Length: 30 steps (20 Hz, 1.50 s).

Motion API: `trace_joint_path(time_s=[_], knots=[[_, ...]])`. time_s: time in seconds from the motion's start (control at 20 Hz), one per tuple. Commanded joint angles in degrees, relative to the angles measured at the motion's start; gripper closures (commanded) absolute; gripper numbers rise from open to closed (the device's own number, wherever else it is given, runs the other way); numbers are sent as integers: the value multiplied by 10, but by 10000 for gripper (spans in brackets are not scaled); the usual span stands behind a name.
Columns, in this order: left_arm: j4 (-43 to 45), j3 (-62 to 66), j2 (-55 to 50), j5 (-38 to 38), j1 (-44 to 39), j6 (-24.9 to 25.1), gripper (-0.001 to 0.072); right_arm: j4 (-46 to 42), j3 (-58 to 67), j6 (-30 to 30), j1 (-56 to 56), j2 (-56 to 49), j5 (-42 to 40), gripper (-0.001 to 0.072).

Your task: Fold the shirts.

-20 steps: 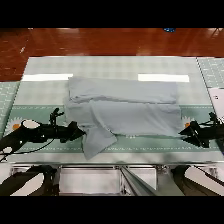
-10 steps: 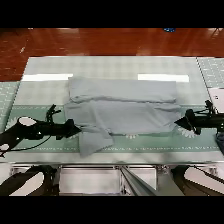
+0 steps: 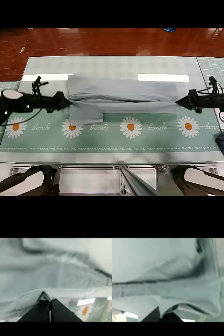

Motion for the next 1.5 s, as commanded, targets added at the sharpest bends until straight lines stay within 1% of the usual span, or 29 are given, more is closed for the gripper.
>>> trace_joint_path(time_s=[0.0, 0.15, 0.35, 0.45, 0.6, 0.65, 0.7, 0.75, 0.8, 0.85, 0.9, 1.0, 1.05, 1.15, 1.2, 1.25, 1.3, 1.35, 1.4, 1.45], knots=[[-1, 143, -95, -5, -4, -36, 693, 12, 93, 30, 46, -66, -32, 688], [-1, 266, -189, -52, -7, -46, 693, 11, 161, 45, 65, -128, -35, 688], [-1, 405, -304, -118, -8, -71, 693, 12, 218, 58, 70, -190, -44, 688], [0, 446, -345, -128, -8, -80, 693, 11, 242, 57, 71, -215, -42, 688], [1, 465, -379, -126, -8, -79, 693, 13, 256, 57, 71, -239, -54, 687], [3, 465, -387, -127, -8, -79, 690, 13, 256, 57, 71, -245, -64, 633], [3, 464, -392, -128, -8, -79, 592, 13, 256, 57, 71, -248, -77, 412], [3, 464, -394, -134, -7, -79, 303, 12, 256, 53, 70, -248, -88, 298], [4, 466, -393, -142, -1, -79, 209, 16, 256, 52, 69, -245, -90, 295], [13, 474, -391, -159, 13, -80, 209, 16, 260, 52, 59, -239, -84, 295], [29, 486, -389, -197, 33, -84, 209, 15, 267, 53, 45, -230, -66, 296], [62, 494, -368, -261, 78, -110, 209, 4, 282, 54, 3, -209, -23, 296], [82, 494, -347, -280, 99, -110, 209, -3, 283, 57, -20, -193, -8, 296], [149, 493, -292, -289, 123, -109, 209, -39, 283, 58, -63, -161, 21, 296], [190, 490, -257, -280, 128, -109, 209, -73, 280, 61, -80, -144, 32, 297], [225, 480, -221, -261, 127, -105, 209, -110, 270, 63, -90, -127, 30, 298], [247, 455, -175, -224, 123, -104, 209, -145, 254, 69, -94, -111, 19, 298], [250, 419, -128, -180, 116, -92, 209, -177, 229, 80, -94, -95, -2, 299], [249, 369, -78, -131, 104, -87, 209, -184, 200, 87, -94, -84, -23, 299], [248, 306, -21, -74, 87, -83, 209, -173, 168, 92, -94, -78, -44, 299]])
